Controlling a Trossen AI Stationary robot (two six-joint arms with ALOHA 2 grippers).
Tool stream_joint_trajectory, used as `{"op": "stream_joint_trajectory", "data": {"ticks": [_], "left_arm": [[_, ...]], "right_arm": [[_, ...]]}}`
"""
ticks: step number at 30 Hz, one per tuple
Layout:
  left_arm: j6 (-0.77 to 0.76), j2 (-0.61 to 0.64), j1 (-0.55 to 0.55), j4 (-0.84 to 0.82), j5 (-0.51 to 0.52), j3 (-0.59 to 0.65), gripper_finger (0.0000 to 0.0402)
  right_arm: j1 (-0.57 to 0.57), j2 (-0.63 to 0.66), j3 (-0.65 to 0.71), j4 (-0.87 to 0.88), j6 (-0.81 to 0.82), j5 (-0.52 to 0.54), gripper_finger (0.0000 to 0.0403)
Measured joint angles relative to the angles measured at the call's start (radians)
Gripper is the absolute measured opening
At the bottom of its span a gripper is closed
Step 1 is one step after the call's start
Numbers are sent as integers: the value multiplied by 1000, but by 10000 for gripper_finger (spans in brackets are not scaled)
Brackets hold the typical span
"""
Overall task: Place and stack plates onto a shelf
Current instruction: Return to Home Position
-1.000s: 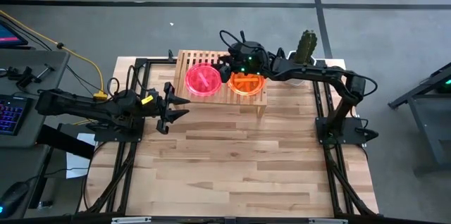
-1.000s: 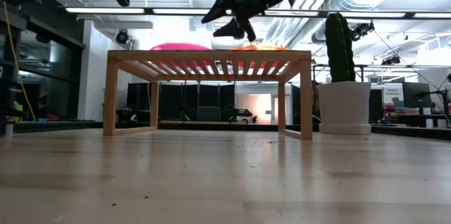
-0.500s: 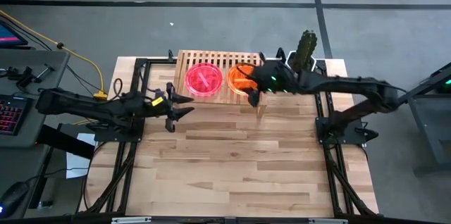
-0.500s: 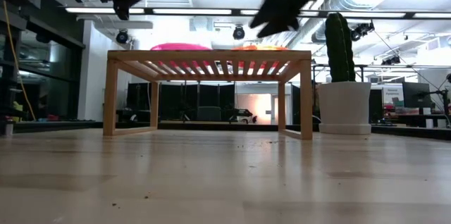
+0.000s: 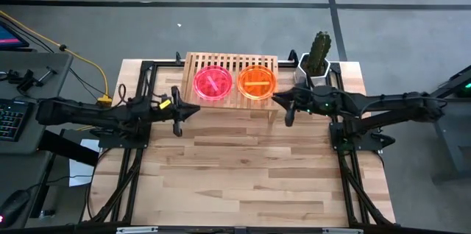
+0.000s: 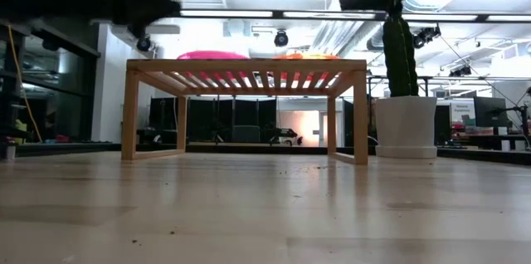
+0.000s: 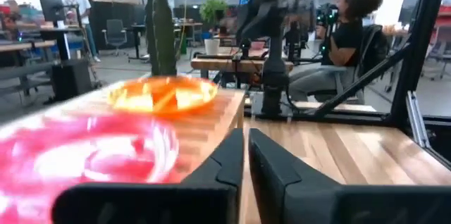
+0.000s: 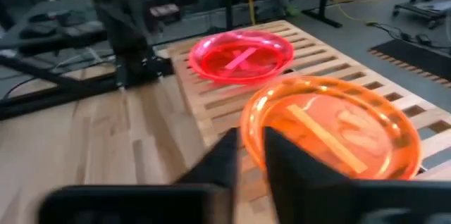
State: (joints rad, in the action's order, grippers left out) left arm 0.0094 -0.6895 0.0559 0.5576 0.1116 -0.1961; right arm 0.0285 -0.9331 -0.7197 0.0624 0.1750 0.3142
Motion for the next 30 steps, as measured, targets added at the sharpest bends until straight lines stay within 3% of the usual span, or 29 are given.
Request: {"op": "stream_joint_trajectory", "data": {"ticks": [2,5,12,19,30], "left_arm": [[-27,12,0,68,2,79,11],[-55,27,-3,177,1,185,7],[-29,64,-51,113,-23,180,1],[-12,68,-73,115,-9,180,1],[-15,68,-67,100,196,180,1]], "right_arm": [[-21,17,1,10,-5,8,14],[-53,33,1,26,-10,12,28],[-133,40,29,147,16,83,6],[-191,142,270,69,132,74,3],[-132,444,613,-206,134,-50,0]]}}
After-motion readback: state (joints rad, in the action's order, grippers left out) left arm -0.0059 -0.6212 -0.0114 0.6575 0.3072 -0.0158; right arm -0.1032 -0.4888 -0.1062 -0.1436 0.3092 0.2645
